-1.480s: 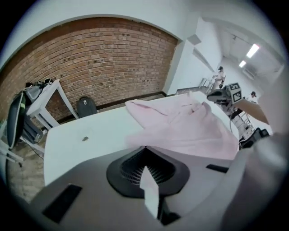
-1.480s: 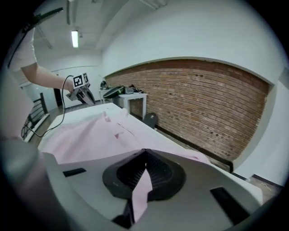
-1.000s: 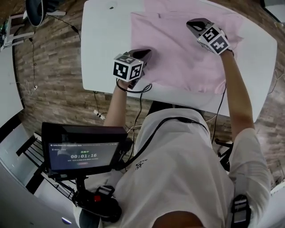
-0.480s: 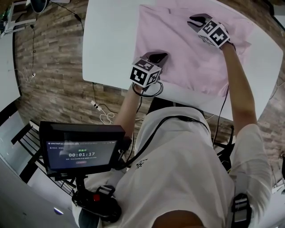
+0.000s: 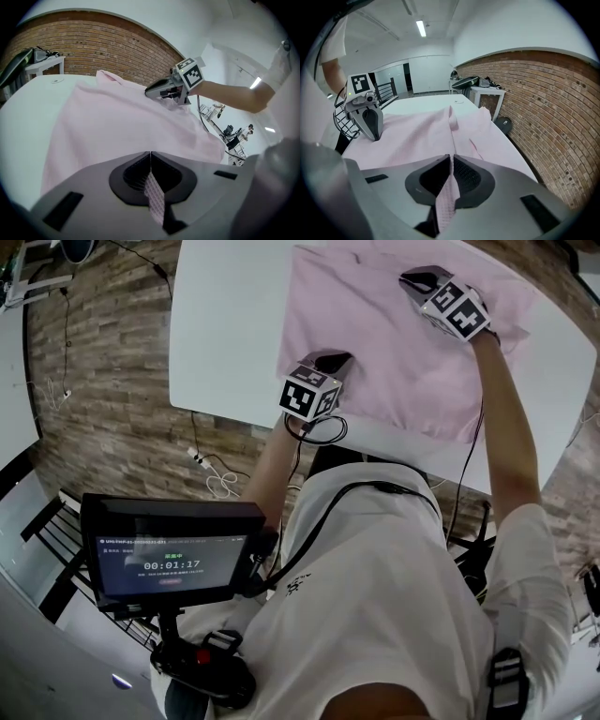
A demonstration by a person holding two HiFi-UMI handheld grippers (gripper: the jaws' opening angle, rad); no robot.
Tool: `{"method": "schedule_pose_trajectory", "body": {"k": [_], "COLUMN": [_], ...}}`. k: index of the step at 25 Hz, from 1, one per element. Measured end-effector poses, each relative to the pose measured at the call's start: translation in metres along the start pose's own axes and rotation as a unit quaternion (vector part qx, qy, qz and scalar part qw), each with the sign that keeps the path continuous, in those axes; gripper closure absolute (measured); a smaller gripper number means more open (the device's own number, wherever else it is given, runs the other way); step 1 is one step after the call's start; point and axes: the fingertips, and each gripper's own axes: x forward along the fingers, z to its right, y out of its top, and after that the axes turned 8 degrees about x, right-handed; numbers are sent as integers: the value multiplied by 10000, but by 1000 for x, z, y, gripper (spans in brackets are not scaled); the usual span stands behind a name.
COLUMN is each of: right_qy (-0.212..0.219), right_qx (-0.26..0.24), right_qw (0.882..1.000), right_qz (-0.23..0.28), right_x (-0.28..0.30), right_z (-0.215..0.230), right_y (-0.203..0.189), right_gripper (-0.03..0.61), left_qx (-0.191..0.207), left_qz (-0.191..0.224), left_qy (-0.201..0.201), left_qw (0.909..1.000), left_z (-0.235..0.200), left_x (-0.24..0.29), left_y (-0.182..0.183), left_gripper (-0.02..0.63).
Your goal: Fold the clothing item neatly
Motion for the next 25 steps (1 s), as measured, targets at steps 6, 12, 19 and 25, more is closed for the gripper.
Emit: {"method": "schedule_pose_trajectory", "body": {"k": [6,12,19,25], "right_qy": [-533,-526,-422,-745], "right_qx": [-119,126,780,764], "right_qw": [9985,9985,9961,9931], "right_qz": [56,-4,0,-485], "right_x": [-10,-9,-101,-101], "right_z": [28,34,26,27], "right_y": [2,-13,-83,-124], "right_gripper": [558,501,491,500], "left_qx": [-69,-218,-86,31], "left_qz": [-53,72,328,-91], "left_qy": [123,145,286,505], "left_qw": [9999,9996,9990,9987], "left_z": [-2,-8,-18,-30], "left_x": [3,1,-24,-15], "left_y": [-9,-5,6,-21], "left_gripper": [612,612,612,612]}}
